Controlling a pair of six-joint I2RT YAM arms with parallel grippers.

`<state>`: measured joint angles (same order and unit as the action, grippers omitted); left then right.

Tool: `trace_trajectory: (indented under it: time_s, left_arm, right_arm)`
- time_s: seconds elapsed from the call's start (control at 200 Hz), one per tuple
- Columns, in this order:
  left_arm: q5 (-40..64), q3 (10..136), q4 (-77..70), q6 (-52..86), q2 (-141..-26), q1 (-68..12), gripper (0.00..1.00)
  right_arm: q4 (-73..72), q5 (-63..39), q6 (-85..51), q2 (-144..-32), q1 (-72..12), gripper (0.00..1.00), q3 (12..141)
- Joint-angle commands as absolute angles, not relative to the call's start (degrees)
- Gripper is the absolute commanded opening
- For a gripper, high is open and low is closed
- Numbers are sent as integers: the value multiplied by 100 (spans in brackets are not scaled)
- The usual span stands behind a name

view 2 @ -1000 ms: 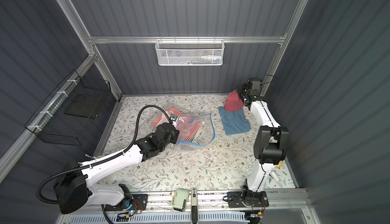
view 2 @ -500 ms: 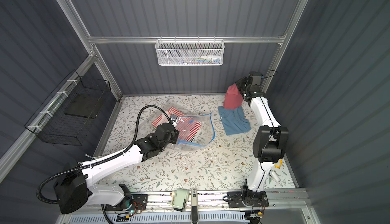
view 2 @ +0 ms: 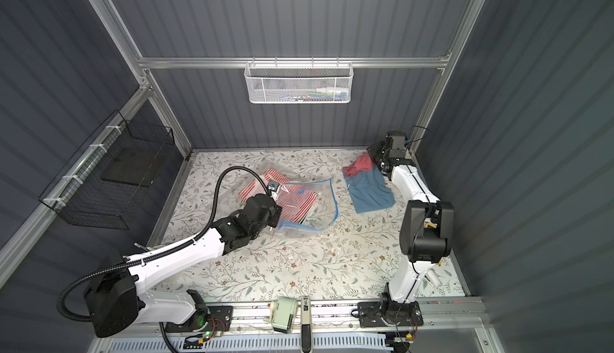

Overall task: Take the tank top out of the vacuum bag
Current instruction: Place the tank top on the tank top.

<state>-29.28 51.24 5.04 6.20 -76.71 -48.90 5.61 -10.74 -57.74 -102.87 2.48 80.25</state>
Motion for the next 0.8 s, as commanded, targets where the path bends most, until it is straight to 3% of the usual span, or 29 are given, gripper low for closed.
trace_trajectory:
  time_s: [0.0, 0.795]
  left_arm:
    - [-2815, 5087, 516, 571, -7524, -4844, 0]
    - [-2445, 5203, 588, 553, -7539, -4844, 0]
  right_arm:
    - [345, -1103, -5834, -9880, 187, 0, 7656]
    - [350, -943, -5582, -9170, 224, 0, 5711]
